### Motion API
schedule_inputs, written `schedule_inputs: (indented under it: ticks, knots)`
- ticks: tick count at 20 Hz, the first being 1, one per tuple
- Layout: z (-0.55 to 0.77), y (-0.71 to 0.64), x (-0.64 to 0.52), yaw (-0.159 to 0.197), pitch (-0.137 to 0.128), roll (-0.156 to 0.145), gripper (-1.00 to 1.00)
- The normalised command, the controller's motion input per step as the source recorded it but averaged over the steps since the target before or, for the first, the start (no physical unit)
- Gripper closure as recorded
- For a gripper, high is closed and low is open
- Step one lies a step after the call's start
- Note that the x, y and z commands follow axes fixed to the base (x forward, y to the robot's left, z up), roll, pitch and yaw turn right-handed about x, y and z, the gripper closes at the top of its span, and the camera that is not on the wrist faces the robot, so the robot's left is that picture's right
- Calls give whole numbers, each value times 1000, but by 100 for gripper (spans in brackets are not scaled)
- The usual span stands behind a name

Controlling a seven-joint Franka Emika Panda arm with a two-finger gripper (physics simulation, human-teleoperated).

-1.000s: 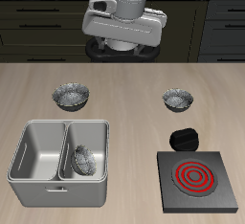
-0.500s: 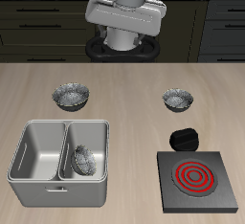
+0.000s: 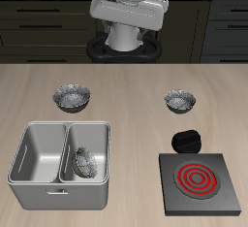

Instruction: Place the smallest bowl in the left side of the drainer and the medium bowl in the right side

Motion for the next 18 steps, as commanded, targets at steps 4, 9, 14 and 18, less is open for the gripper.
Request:
schedule_inputs:
  ticks: [4,9,14,18]
  knots:
    - [-151,167,-287,11,-2,63,-100]
    - [-243,209,-258,8,13,74,-100]
    - [-127,205,-263,32,-9,72,-100]
    - [-165,248,-329,36,-18,59,-100]
